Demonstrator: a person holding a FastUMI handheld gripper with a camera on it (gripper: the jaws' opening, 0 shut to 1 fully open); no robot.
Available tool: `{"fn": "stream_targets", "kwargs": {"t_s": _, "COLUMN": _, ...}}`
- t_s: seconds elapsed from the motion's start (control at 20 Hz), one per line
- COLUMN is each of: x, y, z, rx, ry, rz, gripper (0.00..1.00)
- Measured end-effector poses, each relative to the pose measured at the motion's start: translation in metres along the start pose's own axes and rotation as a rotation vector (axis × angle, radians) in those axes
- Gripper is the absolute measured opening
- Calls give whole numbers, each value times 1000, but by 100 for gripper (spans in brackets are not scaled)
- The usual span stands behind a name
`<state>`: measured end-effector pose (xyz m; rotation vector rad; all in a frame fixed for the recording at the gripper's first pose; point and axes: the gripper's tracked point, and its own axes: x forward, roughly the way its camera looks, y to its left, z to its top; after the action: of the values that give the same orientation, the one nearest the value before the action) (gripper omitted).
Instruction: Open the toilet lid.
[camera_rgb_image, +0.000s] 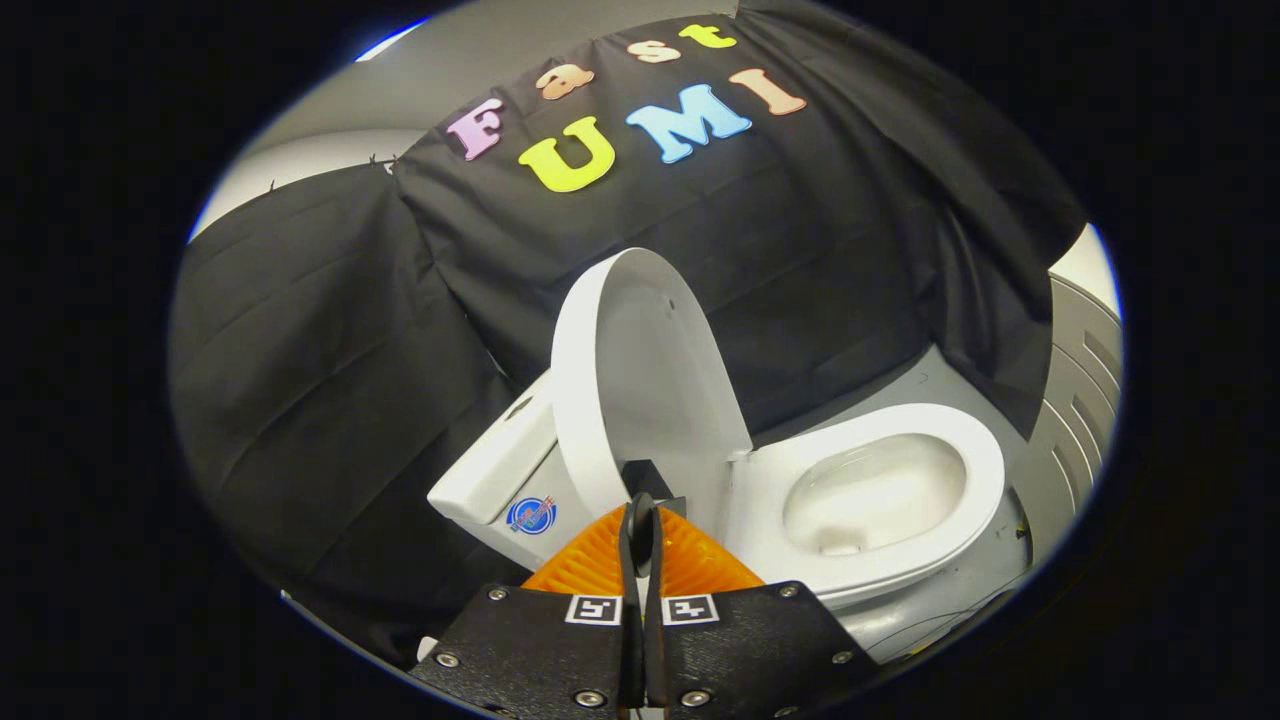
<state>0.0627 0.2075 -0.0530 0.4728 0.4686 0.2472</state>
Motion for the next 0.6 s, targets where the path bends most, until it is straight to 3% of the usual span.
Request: {"fn": "stream_targets", "kwargs": {"t_s": 0.6, "x": 20, "y": 39, "z": -14, "rx": -73, "ry": 22, "rz": 44, "gripper": 1}}
